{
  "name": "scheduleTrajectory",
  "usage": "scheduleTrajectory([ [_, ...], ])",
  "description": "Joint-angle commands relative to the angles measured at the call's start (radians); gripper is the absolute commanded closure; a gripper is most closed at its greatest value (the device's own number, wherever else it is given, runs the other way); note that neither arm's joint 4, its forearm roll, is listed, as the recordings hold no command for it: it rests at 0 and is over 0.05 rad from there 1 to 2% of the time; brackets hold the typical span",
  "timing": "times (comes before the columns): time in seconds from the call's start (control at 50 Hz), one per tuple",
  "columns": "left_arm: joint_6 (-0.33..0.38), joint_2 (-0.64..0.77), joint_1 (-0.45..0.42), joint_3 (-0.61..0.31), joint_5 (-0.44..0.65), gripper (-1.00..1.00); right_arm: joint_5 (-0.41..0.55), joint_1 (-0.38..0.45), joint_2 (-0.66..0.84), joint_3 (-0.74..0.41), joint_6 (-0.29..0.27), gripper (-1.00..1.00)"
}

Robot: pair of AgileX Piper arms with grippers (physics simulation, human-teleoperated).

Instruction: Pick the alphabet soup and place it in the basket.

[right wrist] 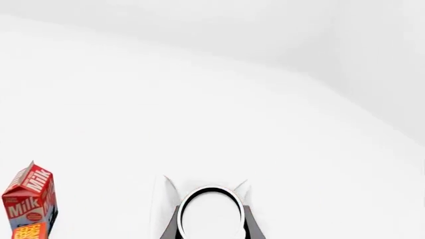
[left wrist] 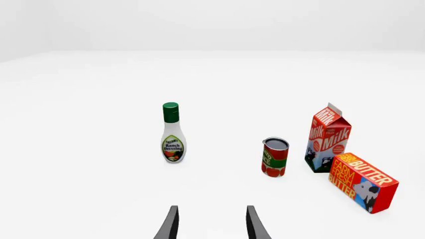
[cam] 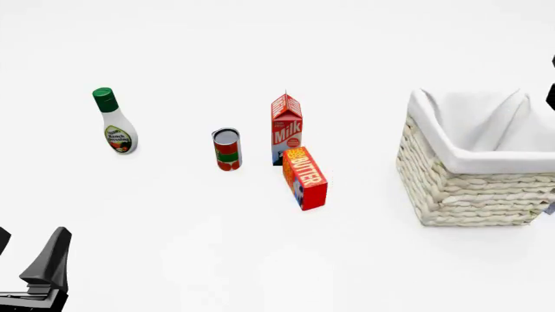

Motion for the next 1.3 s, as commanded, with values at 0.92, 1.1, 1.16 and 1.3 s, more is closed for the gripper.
scheduleTrajectory([
  [0.92,0.000,0.000,0.000,0.000,0.000,-1.00,0.150,0.024,0.305,-0.134,-0.126,1.00],
  [1.1,0.000,0.000,0.000,0.000,0.000,-1.00,0.134,0.002,0.338,-0.122,-0.139,1.00],
  [1.16,0.000,0.000,0.000,0.000,0.000,-1.00,0.131,-0.002,0.348,-0.121,-0.141,1.00],
  [1.3,0.000,0.000,0.000,0.000,0.000,-1.00,0.127,-0.008,0.367,-0.117,-0.146,1.00],
])
